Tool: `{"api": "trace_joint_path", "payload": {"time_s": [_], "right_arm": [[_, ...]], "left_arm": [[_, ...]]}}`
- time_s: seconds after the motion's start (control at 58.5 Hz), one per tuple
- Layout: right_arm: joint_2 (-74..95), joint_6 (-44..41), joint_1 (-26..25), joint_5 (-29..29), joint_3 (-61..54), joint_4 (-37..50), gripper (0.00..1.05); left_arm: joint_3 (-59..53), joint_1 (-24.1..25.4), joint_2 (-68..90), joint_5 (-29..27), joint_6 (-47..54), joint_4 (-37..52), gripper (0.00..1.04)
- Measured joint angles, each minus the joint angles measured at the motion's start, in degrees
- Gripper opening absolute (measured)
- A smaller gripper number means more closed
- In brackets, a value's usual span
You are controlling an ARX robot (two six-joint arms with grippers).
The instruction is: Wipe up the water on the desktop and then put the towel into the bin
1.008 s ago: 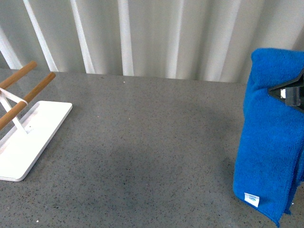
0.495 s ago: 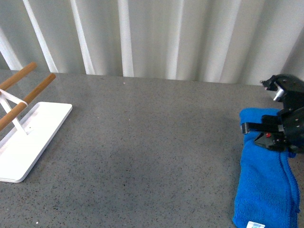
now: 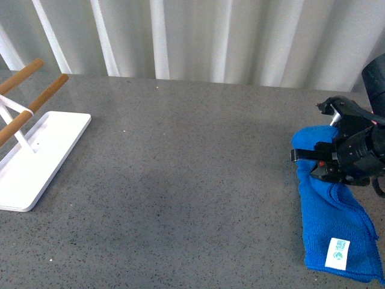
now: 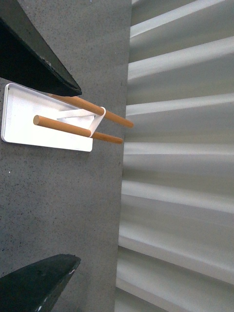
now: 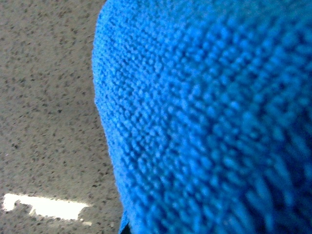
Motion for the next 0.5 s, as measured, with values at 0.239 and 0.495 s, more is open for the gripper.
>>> {"api": "trace_joint_path", "payload": {"time_s": [0.239, 0.495], "right_arm": [[3.7, -4.1, -4.2, 1.7, 5.8, -1.6, 0.04], [11.2, -7.4, -2.9, -0.5, 19.3, -3.0, 0.04]], "left_arm": [[0.0, 0.0, 0.0, 0.0, 0.0, 0.0, 0.98], [0.0, 0.0, 0.0, 0.0, 0.0, 0.0, 0.98]]}}
